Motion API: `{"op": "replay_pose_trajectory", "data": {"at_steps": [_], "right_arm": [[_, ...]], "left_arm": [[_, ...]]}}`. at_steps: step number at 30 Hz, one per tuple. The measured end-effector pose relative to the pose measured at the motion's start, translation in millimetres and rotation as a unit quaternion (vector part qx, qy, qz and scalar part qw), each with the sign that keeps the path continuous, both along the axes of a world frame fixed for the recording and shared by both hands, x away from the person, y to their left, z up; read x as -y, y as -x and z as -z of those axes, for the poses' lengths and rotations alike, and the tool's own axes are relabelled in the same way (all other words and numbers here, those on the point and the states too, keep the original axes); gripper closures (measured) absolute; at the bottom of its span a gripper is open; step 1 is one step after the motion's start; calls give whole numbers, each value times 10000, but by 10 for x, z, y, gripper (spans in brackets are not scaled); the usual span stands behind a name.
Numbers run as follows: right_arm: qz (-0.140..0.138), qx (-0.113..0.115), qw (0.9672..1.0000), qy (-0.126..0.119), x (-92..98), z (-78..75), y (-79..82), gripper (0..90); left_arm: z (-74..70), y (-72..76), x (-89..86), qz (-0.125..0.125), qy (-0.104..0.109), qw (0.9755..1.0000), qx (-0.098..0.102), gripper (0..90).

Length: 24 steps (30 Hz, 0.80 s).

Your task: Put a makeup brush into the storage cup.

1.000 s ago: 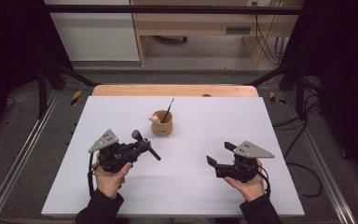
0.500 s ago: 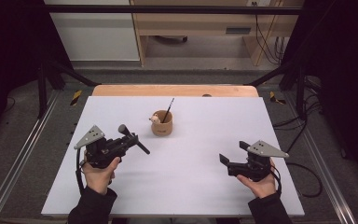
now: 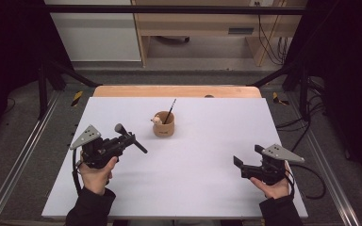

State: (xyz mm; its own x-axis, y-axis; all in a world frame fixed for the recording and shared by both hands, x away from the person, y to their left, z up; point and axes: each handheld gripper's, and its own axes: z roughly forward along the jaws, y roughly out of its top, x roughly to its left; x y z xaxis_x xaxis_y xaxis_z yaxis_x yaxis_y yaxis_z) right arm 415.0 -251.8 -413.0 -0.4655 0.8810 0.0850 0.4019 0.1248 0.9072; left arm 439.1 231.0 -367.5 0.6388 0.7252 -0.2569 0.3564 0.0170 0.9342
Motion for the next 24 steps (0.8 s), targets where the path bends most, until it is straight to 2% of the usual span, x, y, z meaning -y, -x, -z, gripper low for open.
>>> {"op": "replay_pose_trajectory", "data": {"at_steps": [8, 15, 24], "right_arm": [[82, -18, 10000, 29, 80, 19, 23, 73], [72, -1, 9999, 79, 93, 30, 35, 72], [68, 0, 9999, 102, 84, 31, 33, 72]], "left_arm": [[-10, -14, 2, -52, -53, 10000, 10, 772], [-58, -5, -20, -78, -30, 9999, 68, 772], [-110, -51, 10, -46, -129, 9999, 86, 772]]}}
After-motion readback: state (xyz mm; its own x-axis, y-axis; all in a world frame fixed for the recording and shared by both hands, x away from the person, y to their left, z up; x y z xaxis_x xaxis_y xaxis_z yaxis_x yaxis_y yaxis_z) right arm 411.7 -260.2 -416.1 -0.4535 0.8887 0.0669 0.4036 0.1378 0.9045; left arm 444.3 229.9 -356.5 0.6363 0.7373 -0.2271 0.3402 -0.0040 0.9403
